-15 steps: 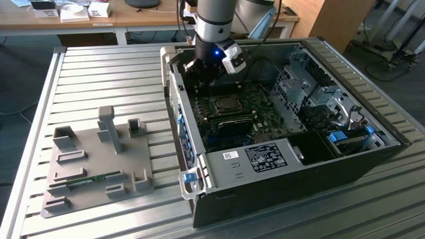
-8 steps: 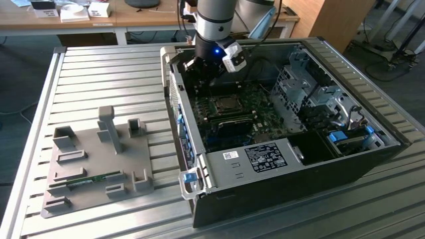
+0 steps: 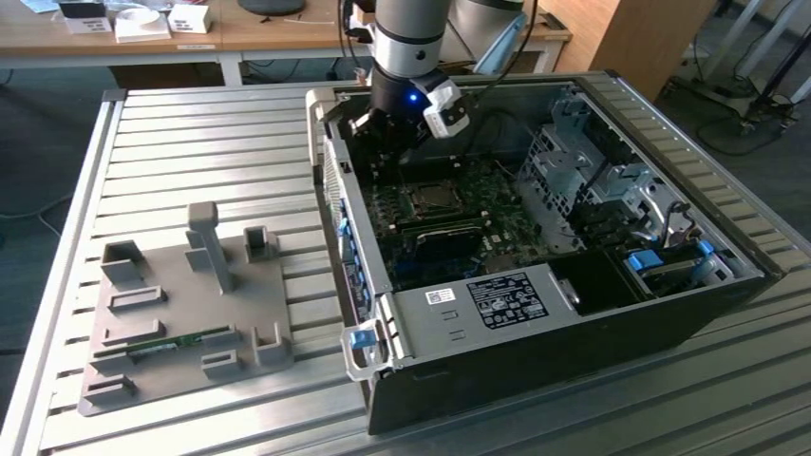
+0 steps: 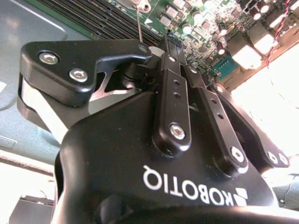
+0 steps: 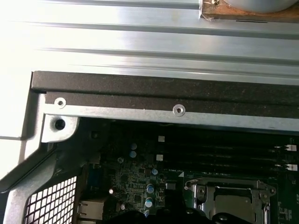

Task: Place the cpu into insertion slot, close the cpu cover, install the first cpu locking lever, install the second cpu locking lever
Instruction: 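Install the first cpu locking lever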

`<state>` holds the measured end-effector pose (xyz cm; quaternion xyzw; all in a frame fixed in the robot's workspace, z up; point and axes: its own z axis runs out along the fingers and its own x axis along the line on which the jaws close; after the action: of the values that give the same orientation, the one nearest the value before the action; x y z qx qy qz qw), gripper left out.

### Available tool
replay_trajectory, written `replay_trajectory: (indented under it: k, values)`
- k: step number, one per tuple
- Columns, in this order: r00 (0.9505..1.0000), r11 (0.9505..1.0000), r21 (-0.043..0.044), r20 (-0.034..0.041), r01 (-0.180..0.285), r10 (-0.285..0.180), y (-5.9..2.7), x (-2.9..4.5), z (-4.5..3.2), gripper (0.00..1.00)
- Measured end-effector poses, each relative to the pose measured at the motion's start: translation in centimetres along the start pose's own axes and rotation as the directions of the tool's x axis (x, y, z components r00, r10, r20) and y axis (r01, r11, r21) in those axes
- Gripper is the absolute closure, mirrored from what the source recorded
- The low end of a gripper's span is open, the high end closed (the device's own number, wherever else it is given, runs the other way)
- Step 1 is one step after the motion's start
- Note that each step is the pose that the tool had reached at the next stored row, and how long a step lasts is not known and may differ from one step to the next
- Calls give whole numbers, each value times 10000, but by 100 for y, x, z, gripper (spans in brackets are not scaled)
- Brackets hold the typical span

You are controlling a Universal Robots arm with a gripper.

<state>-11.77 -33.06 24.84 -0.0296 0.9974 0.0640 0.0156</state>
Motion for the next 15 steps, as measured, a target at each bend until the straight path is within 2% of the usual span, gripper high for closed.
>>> replay_trajectory:
  k: [5,8,11,15]
  values:
    - [10000,10000,-16,1,-1,1,4,5,1,89]
    - [10000,10000,-69,6,-1,1,13,5,3,89]
    - [10000,9998,-173,10,-5,5,19,5,3,89]
    - [10000,9991,-435,26,-12,13,20,5,3,89]
